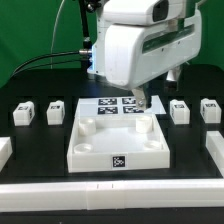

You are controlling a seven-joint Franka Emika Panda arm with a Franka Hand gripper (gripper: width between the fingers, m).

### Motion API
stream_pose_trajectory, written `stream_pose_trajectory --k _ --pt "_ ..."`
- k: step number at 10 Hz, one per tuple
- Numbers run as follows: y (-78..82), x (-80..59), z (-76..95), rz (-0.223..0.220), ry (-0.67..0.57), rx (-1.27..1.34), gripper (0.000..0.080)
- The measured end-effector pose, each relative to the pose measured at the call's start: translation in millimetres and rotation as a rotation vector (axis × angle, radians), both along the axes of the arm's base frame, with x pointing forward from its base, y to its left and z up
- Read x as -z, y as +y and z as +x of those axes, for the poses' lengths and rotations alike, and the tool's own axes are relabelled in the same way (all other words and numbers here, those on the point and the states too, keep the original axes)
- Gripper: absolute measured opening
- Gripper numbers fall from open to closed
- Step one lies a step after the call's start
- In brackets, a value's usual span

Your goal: Assemble one leg

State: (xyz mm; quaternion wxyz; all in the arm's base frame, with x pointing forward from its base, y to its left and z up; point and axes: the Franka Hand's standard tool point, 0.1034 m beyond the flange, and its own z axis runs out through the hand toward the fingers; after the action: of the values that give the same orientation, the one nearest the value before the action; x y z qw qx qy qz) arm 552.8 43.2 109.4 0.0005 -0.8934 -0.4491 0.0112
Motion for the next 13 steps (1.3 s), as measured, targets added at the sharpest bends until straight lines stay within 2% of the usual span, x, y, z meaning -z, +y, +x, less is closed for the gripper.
stream_pose_trajectory --k 2,4,10,12,13 --pt "-17.9 4.5 -22.0 0.001 -0.022 -0.112 0.065" --pt "-30.4 9.5 -34.0 0.003 -0.024 -0.243 0.065" --pt "-31.0 10.2 -34.2 0.003 -0.022 -0.253 0.065" --pt "-44.8 21.4 -51.2 0.007 0.012 -0.449 0.065" --pt "-44.4 27.2 -61.7 0.006 0.033 -0.519 0.065"
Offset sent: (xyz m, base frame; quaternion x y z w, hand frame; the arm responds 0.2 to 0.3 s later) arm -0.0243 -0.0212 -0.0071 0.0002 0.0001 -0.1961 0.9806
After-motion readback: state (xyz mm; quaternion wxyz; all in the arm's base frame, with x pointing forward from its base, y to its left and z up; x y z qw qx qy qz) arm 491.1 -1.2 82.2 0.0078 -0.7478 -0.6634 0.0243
